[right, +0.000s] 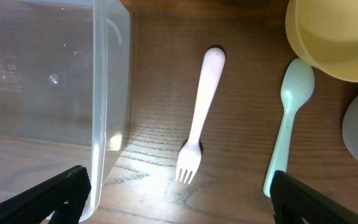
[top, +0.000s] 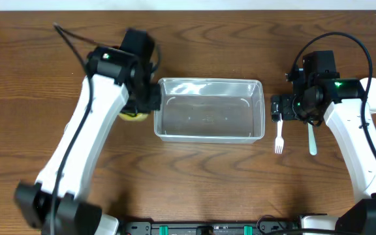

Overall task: Pack container
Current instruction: 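Carry the yellow cup into the container and release it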

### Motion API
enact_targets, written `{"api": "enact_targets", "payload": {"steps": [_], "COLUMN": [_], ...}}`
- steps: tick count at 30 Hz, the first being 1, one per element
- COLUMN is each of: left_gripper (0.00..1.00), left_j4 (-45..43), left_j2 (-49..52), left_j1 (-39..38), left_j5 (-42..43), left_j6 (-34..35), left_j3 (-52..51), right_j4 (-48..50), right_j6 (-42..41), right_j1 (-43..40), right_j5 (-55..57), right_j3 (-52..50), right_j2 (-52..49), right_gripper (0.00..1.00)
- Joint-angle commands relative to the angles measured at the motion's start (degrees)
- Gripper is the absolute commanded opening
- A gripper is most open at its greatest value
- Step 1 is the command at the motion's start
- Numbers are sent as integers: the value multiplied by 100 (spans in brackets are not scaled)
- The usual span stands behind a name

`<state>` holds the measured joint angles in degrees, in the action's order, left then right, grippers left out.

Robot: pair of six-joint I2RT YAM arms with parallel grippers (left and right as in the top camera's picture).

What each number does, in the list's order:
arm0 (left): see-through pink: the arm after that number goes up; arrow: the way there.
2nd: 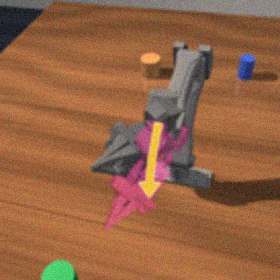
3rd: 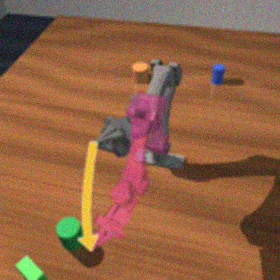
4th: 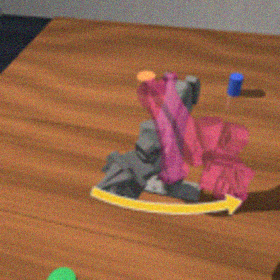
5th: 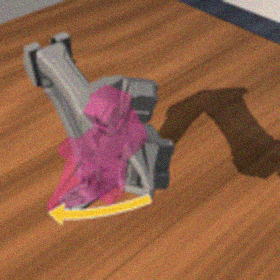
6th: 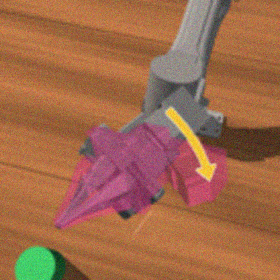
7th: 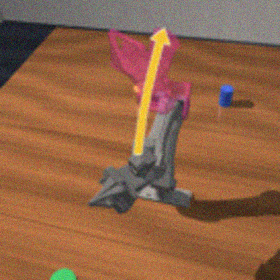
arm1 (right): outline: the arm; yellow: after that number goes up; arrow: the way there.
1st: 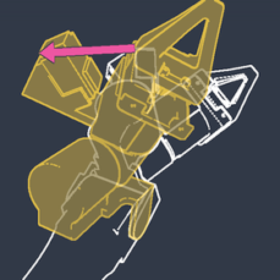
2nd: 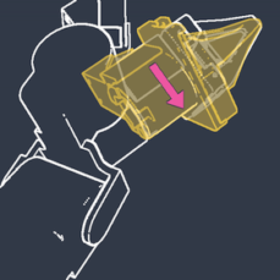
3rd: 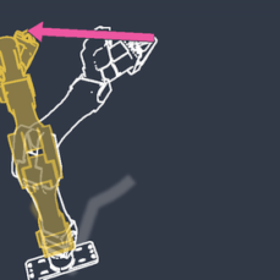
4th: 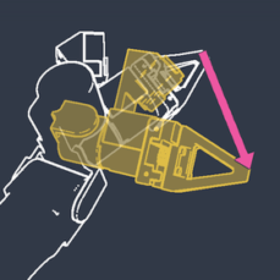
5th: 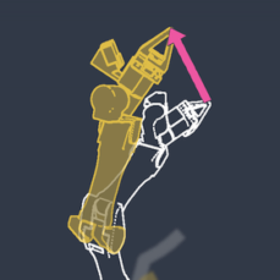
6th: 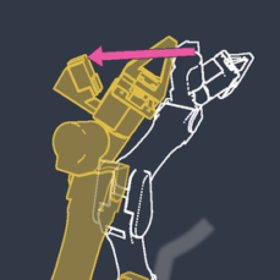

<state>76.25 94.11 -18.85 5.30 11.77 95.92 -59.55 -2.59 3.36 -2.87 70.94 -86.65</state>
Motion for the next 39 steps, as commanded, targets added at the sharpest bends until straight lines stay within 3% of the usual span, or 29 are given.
{"api": "enact_targets", "payload": {"steps": [1,10,27,28,29,33,39], "left_gripper": [6,6,6,12,24,48,50], "left_j4": [-149,-905,-1582,-1602,-1622,-1641,-1355], "left_j2": [-140,986,2623,2634,2636,2636,2465], "left_j1": [-352,-839,-861,-861,-861,-861,-861], "left_j5": [-520,-511,-511,-511,-511,-511,-518], "left_j6": [-33,-323,-470,-470,-470,-470,-468], "left_j3": [417,402,402,402,402,402,553], "right_j4": [-2,-9,-9,-9,-9,-26,-46], "right_j6": [-57,-57,-57,-57,-57,-57,-55], "right_j1": [-39,-39,-39,-39,-39,-39,-39], "right_j5": [52,52,50,50,50,52,52], "right_j3": [90,90,90,90,90,90,90], "right_j2": [-35,-35,-35,-35,-35,-35,-35], "right_gripper": [95,95,95,95,95,95,95]}}
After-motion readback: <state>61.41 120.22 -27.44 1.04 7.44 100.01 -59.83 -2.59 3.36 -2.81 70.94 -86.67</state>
